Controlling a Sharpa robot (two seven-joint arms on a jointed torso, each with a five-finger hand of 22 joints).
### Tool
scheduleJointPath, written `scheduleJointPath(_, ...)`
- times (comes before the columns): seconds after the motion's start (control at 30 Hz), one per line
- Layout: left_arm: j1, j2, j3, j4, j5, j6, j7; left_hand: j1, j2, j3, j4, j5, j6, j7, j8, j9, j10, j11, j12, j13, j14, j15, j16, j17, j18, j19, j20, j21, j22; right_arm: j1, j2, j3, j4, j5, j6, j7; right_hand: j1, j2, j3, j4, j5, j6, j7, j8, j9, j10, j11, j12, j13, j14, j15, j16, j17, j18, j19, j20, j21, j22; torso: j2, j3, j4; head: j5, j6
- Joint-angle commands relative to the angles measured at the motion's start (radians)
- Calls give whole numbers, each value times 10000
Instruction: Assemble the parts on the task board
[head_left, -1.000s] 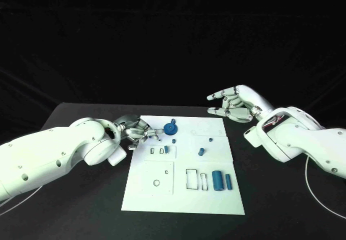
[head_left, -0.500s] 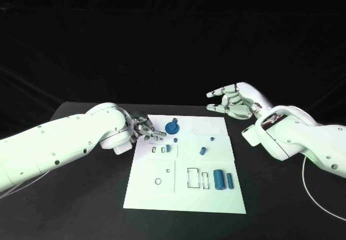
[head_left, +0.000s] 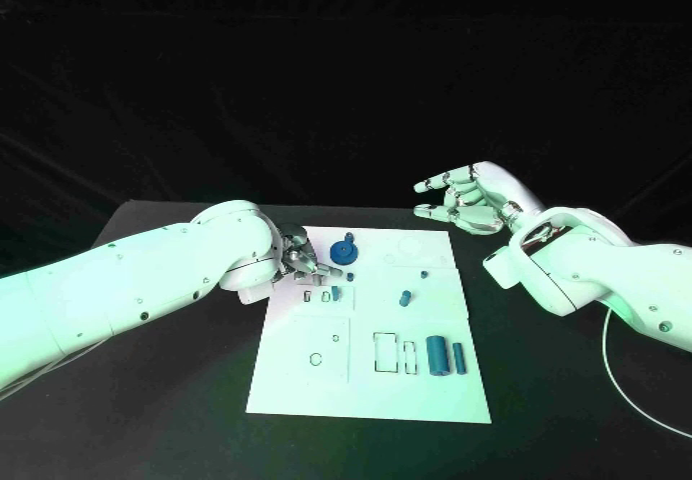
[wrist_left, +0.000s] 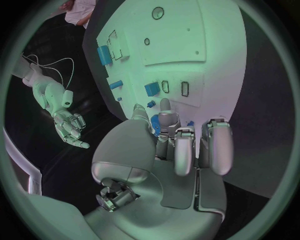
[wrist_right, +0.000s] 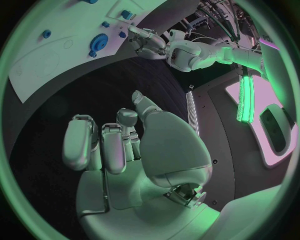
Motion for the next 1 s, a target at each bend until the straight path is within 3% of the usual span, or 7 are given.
scheduleJointPath(0.03, 18, 79, -5, -33, -148, 556, -122, -69, 39, -95, 2, -24, -89, -25, 100, 95, 118, -21, 138, 145, 1070, -86, 24, 2631, -146, 432, -60, 71, 619, 3, 15, 4, -27, 15, 135, -146, 8, 81, 41, 32, 31, 85, 7, 29, 5, 37, -26, -12, -8, 563, 37, -54, 352, -136, 36, 27, 27, -14, 3, -4, 12, -10, -27)
scheduleJointPath(0.3, 19, 300, -13, -202, -152, 861, -160, 65, 152, -175, -18, -16, -190, -61, 319, 401, 341, -54, 593, 665, 1070, -113, 24, 2631, -173, 467, -85, 160, 778, 3, 46, 3, -56, -3, 176, -219, -16, 70, 28, 42, 31, 85, 9, 28, 4, 61, -24, 37, 32, 551, 40, -91, 301, -129, 21, 28, 7, -54, -1, -8, 16, -11, -90)
scheduleJointPath(0.7, 16, 526, -24, -350, -152, 1082, -180, 306, 196, -210, -69, -1, -298, -76, 493, 674, 347, -67, 734, 814, 1070, -122, 24, 2631, -189, 485, -94, 217, 882, 3, 99, 2, -113, -18, 343, -338, -59, 63, 8, 65, 33, 88, 9, 29, 3, 102, -21, 116, 94, 546, 43, -108, 282, -127, 13, 30, -1, -66, -2, 0, 19, -92, -147)
scheduleJointPath(1.0, 9, 692, -83, -542, -153, 1273, -197, 421, 210, -206, -84, 5, -344, -77, 541, 765, 330, -67, 752, 835, 1070, -122, 24, 2631, -182, 468, -94, 197, 851, 3, 113, 2, -126, -35, 391, -369, -60, 63, 8, 66, 33, 89, 9, 29, 3, 103, -21, 117, 95, 546, 43, -109, 281, -127, 13, 30, -1, -66, 5, -6, 6, -62, -183)
